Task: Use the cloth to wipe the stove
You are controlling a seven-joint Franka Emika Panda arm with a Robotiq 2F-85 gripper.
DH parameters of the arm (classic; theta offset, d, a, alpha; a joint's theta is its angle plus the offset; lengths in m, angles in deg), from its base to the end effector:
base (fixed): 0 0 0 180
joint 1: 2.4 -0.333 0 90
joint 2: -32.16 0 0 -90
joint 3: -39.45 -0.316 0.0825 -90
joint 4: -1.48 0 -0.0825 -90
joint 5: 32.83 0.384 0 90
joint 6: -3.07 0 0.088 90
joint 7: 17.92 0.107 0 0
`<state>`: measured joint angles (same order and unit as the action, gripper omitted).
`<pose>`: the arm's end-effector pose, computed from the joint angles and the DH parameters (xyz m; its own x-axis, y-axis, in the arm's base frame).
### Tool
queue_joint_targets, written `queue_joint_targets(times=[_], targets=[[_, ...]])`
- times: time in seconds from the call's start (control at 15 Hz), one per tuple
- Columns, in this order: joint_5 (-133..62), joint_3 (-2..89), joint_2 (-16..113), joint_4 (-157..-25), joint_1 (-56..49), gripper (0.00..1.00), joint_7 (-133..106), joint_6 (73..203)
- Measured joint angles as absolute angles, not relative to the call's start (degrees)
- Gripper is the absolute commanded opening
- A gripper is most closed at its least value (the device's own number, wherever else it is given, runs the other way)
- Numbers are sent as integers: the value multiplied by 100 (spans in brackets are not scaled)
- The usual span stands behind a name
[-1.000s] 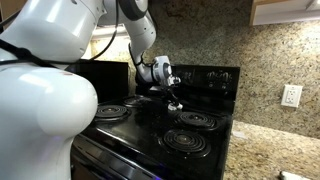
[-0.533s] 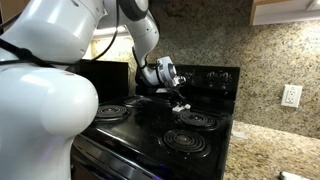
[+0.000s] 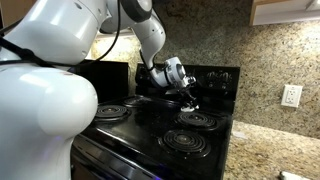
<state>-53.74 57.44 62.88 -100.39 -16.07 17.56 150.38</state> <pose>0.6830 -0.0230 0.2959 0.8814 -0.2691 0.3882 -0.3752 -0.8982 0.2292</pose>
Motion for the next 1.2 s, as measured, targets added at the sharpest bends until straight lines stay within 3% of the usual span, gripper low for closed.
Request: queue_joint_targets(times=[1.2], targets=[[-5239,5799,6718,-9316,-880,8,1741,14982]])
